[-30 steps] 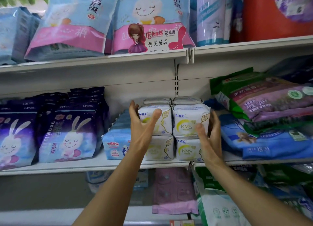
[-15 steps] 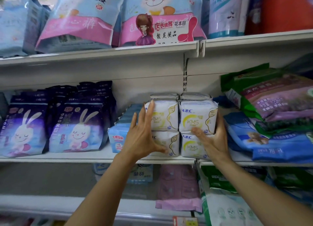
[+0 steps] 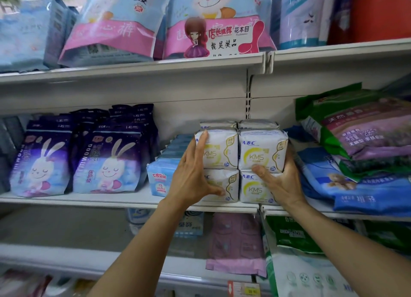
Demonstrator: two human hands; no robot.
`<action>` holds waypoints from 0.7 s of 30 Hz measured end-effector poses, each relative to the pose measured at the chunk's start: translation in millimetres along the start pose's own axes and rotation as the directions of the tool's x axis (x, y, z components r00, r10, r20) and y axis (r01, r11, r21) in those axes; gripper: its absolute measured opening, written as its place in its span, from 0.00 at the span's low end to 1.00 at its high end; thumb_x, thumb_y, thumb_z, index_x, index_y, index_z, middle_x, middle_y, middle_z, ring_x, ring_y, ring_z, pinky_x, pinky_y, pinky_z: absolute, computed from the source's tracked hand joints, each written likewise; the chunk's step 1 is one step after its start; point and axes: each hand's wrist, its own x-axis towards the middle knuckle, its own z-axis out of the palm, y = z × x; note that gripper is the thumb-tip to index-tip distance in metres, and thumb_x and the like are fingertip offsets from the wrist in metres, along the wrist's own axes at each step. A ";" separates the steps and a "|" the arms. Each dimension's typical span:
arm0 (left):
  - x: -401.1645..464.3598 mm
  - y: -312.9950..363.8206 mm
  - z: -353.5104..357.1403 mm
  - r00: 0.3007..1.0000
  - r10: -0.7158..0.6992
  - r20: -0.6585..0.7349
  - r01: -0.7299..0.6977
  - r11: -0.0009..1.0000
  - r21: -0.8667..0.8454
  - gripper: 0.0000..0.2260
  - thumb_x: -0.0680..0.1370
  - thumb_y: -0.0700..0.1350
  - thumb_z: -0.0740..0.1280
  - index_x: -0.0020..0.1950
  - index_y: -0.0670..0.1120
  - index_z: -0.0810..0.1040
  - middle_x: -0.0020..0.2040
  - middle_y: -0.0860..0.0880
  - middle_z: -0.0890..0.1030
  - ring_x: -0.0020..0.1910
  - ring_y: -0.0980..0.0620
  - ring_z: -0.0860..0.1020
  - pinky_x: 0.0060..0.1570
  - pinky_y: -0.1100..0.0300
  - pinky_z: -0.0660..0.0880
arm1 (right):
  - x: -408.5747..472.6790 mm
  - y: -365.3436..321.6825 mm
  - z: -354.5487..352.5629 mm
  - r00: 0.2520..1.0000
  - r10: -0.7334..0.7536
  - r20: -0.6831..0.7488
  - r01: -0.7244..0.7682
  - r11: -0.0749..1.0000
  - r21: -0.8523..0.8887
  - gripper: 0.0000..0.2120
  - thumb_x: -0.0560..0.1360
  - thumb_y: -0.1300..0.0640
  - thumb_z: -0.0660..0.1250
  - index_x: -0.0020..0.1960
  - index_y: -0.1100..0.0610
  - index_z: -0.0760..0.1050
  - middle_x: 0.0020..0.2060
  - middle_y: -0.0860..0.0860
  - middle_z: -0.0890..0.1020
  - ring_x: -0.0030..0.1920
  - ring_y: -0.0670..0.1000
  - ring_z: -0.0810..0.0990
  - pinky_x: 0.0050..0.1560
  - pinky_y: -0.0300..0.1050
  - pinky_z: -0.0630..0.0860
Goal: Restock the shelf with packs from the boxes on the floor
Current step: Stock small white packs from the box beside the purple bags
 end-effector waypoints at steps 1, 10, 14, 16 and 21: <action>-0.8 0.5 -0.5 1.000 0.003 -0.002 -0.003 1.000 0.002 0.68 0.54 0.57 0.84 0.79 0.58 0.38 0.79 0.46 0.53 0.79 0.47 0.52 0.76 0.46 0.58 | -0.6 0.4 -1.3 1.000 0.004 0.011 -0.003 1.000 -0.010 0.38 0.57 0.38 0.76 0.63 0.49 0.70 0.48 0.41 0.83 0.47 0.38 0.83 0.42 0.33 0.79; -3.2 9.4 -2.3 0.998 -0.018 -0.056 0.016 0.999 -0.036 0.68 0.56 0.59 0.83 0.77 0.57 0.34 0.79 0.48 0.55 0.76 0.50 0.56 0.76 0.41 0.54 | -0.6 -0.6 -15.3 0.995 0.006 0.100 -0.001 0.999 -0.052 0.46 0.58 0.39 0.77 0.70 0.46 0.62 0.55 0.42 0.81 0.52 0.41 0.82 0.52 0.44 0.79; -2.4 8.9 -1.8 0.996 -0.037 -0.081 0.033 0.998 -0.047 0.69 0.56 0.61 0.82 0.77 0.56 0.32 0.79 0.50 0.55 0.77 0.51 0.56 0.76 0.40 0.52 | -0.6 -3.3 -17.9 0.994 0.000 0.108 0.006 0.998 -0.059 0.47 0.57 0.40 0.78 0.71 0.46 0.61 0.56 0.44 0.81 0.53 0.42 0.82 0.54 0.49 0.80; -2.5 8.8 -2.0 0.995 -0.047 -0.084 0.043 0.998 -0.048 0.69 0.56 0.62 0.82 0.77 0.56 0.31 0.79 0.51 0.54 0.77 0.52 0.56 0.76 0.40 0.50 | -1.2 -5.3 -18.4 0.994 -0.003 0.110 0.009 0.998 -0.056 0.48 0.57 0.40 0.79 0.71 0.46 0.61 0.57 0.44 0.81 0.54 0.43 0.82 0.55 0.51 0.80; -8.0 11.7 -3.1 0.994 -0.047 -0.100 0.039 0.996 -0.074 0.67 0.57 0.61 0.82 0.75 0.58 0.31 0.80 0.53 0.51 0.78 0.53 0.53 0.76 0.39 0.49 | -7.9 -10.9 -20.4 0.992 -0.009 0.123 0.016 0.998 -0.053 0.53 0.58 0.40 0.79 0.75 0.46 0.56 0.65 0.42 0.75 0.60 0.40 0.78 0.61 0.49 0.77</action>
